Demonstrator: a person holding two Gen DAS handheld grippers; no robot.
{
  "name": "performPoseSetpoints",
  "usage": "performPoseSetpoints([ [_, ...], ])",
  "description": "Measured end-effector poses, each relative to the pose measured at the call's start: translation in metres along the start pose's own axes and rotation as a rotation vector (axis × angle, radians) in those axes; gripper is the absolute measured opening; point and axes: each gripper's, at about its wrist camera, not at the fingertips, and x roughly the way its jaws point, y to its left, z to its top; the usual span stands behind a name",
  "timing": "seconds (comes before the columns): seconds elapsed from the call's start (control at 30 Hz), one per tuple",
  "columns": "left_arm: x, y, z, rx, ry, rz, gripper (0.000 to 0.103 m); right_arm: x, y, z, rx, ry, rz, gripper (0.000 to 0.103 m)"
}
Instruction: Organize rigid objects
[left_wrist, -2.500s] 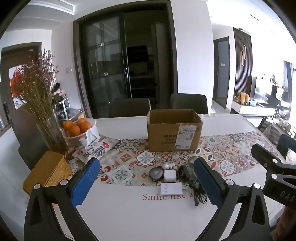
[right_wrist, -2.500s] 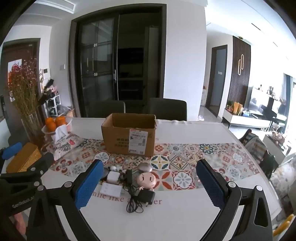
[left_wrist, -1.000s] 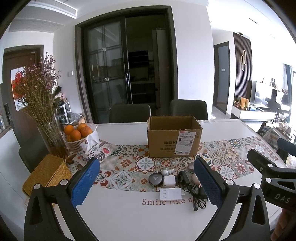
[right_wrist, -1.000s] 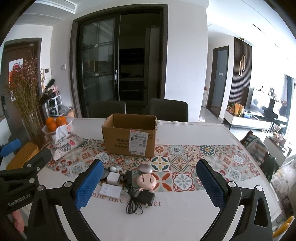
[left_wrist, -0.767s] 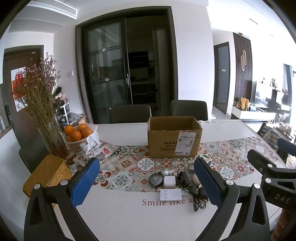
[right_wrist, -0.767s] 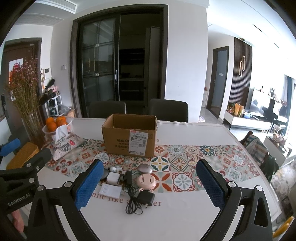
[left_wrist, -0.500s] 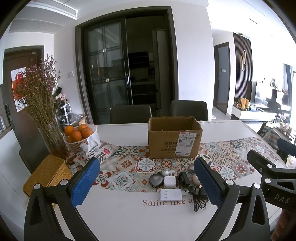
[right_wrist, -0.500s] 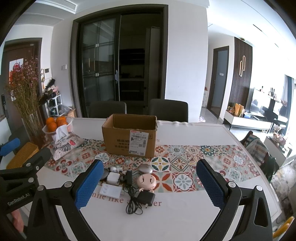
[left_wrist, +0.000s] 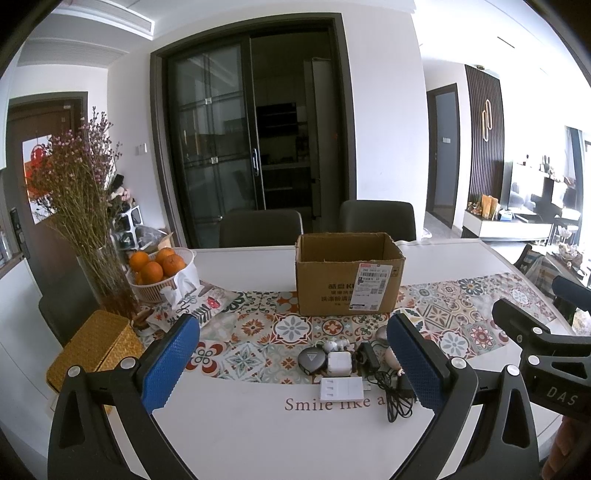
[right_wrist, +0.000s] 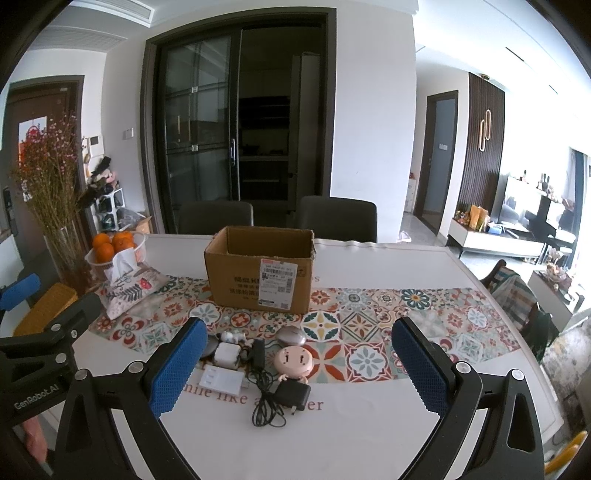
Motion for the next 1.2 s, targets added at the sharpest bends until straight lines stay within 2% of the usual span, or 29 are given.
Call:
performPoseSetpoints([
  [0.53,0.01,0.001,-0.002,-0.009,0.029,-0.022,0.103,0.014,-0.004,-0.002,0.004,0.019,0.015,0.101],
  [0.87,0.044,-0.005,-0.019,0.011,0.128,-0.033,0.103,0.048,-0.004,-0.022,0.016,0.124,0.041,0.101],
  [1.2,0.092,-0.016,-0.042,0.05,0.237,-0.066,0.103,0.094,-0.004,-0.044,0.019,0.229,0.032,0.099],
])
